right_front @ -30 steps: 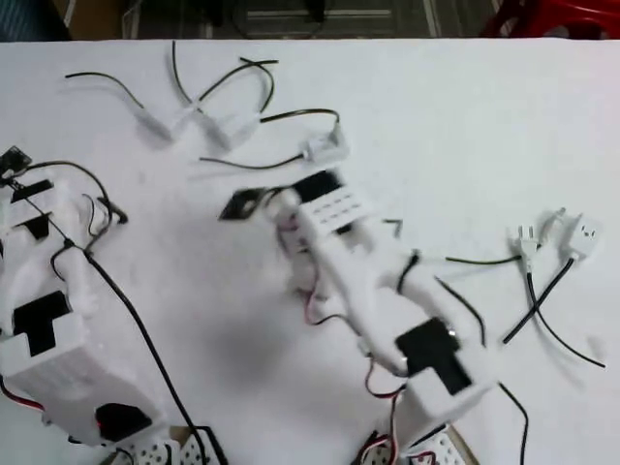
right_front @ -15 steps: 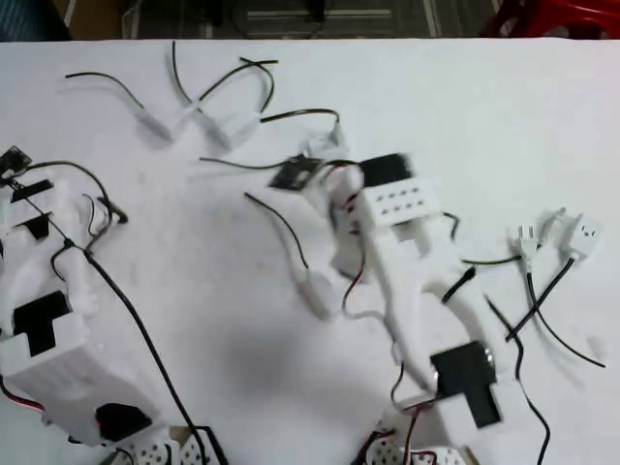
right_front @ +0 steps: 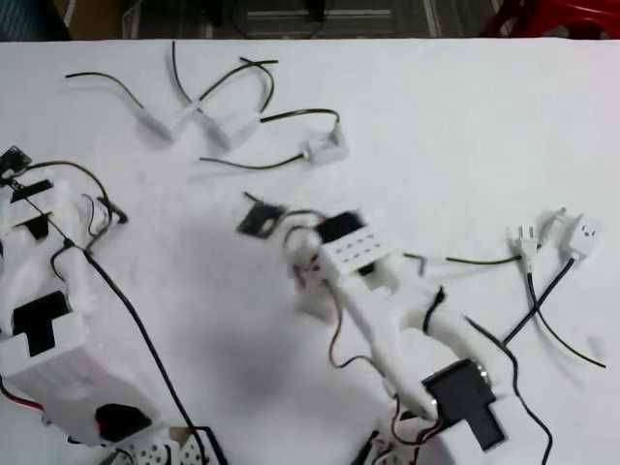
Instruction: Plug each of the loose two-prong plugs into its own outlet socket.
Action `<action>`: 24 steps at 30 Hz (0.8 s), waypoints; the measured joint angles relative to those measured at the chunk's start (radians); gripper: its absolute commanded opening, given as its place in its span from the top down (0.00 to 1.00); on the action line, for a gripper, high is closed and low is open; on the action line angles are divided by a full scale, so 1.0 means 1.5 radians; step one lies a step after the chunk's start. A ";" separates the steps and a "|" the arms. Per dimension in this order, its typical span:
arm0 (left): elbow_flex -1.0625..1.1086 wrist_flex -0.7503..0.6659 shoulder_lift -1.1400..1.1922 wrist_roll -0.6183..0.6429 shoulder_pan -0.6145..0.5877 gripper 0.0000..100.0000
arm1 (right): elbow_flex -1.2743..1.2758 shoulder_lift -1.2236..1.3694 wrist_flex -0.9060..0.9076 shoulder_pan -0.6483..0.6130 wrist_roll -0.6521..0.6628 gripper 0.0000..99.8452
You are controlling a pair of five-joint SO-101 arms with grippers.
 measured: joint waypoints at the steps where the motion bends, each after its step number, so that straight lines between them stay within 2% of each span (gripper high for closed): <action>1: 0.000 0.000 0.000 0.000 0.000 0.72 | 0.001 0.000 -0.009 0.024 0.001 0.70; 4: 0.000 0.000 0.000 0.000 0.000 0.72 | 0.002 0.000 -0.028 0.096 0.016 0.70; 7: 0.000 0.000 0.000 0.000 0.000 0.72 | 0.002 -0.001 -0.029 0.142 0.083 0.70; 10: 0.000 0.000 0.000 0.000 0.000 0.72 | 0.002 -0.013 -0.026 0.166 0.116 0.70; 13: 0.000 0.000 0.000 0.000 0.000 0.72 | 0.002 -0.054 0.004 0.149 0.117 0.70; 16: 0.000 0.000 0.000 0.000 0.000 0.72 | 0.002 -0.119 0.029 0.091 0.059 0.70; 20: 0.000 0.000 0.000 0.000 0.000 0.72 | 0.011 -0.175 0.031 0.001 -0.077 0.70; 24: 0.000 0.000 0.000 0.000 0.000 0.72 | 0.063 -0.184 -0.029 -0.021 -0.175 0.70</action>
